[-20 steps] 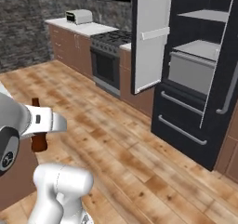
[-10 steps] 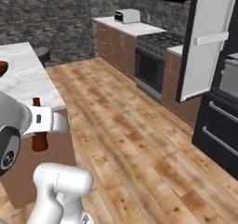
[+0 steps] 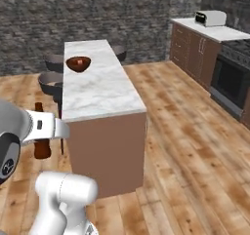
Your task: Open the fridge, grab two sodas, and place both sodas inside the bowl with ice on the dining counter.
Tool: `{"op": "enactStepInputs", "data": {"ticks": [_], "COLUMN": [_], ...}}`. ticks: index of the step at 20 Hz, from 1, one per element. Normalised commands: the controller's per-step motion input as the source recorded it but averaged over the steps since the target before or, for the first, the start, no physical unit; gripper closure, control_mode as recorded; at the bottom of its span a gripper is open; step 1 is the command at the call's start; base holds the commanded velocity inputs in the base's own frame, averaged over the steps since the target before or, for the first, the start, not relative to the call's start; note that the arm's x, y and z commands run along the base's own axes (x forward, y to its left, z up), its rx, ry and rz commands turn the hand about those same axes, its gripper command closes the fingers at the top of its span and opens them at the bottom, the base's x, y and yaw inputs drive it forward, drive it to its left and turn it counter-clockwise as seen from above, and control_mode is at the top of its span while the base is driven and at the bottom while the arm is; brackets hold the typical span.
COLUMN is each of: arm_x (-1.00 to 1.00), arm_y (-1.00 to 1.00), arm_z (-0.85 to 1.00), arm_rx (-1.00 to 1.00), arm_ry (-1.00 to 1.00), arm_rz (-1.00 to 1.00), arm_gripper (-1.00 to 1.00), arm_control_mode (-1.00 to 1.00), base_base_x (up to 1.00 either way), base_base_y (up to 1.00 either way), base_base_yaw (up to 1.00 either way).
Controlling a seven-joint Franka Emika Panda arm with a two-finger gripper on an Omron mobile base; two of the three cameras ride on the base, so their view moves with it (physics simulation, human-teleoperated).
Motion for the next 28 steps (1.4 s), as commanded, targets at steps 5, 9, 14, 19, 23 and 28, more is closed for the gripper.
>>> {"op": "enactStepInputs", "data": {"ticks": [5,9,14,19,23,28], "arm_x": [0.00,0.00,0.00,0.00,0.00,0.00], "arm_y": [0.00,0.00,0.00,0.00,0.00,0.00], "arm_z": [0.00,0.00,0.00,0.00,0.00,0.00], "arm_rx": [0.00,0.00,0.00,0.00,0.00,0.00], "arm_ry": [0.00,0.00,0.00,0.00,0.00,0.00], "arm_rz": [0.00,0.00,0.00,0.00,0.00,0.00], "arm_gripper": [1.00,1.00,1.00,1.00,1.00,1.00], "arm_control_mode": [1.00,1.00,1.00,1.00,1.00,1.00], "base_base_x": [0.61,0.74,0.44,0.31,0.32,0.34], "base_base_y": [0.99,1.00,1.00,1.00,1.00,0.91], "base_base_yaw": [0.11,-0.01,-0.18,-0.28,-0.29,-0.38]}}
